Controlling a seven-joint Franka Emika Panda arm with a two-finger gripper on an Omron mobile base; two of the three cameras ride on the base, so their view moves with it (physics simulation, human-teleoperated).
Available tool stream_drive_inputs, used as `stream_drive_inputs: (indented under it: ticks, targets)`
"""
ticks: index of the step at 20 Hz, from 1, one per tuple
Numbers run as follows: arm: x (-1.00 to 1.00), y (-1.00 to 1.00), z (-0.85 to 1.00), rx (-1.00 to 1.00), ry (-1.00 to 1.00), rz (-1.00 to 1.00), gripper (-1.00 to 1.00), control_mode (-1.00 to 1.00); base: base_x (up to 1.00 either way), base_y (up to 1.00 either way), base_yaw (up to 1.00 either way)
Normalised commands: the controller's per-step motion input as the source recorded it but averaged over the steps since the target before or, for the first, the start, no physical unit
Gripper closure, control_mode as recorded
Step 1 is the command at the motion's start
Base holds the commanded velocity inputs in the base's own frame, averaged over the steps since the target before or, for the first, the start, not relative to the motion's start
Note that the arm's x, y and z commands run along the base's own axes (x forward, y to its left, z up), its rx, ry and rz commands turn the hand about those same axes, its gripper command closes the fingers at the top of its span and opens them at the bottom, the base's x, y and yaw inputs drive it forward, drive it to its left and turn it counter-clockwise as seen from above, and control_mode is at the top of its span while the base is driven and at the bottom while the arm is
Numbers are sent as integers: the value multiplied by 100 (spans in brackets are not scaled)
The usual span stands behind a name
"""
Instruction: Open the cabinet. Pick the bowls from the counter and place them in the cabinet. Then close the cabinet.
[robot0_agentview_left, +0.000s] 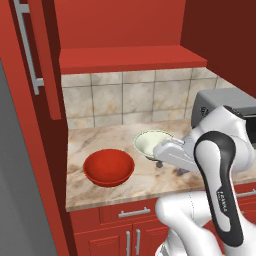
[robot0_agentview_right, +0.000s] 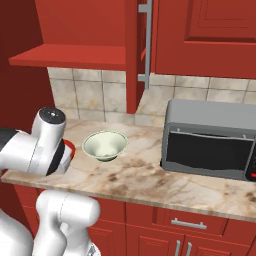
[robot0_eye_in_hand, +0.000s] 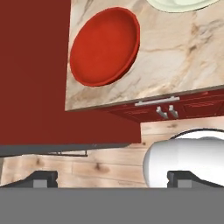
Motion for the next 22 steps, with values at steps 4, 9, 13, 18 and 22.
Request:
stream_drive_inputs:
  ticks: [4,9,13,18,22]
  targets:
    - [16,0,-20,0,0,-8,-100,-100,0,0,0]
    - [18,0,-23,0,0,-10,-100,-100,0,0,0]
    - [15,0,-24,0,0,-10,-100,-100,0,0,0]
    - [14,0,-23,0,0,-8,-100,-100,0,0,0]
    - [14,6,-21,0,0,-6,-100,-100,0,0,0]
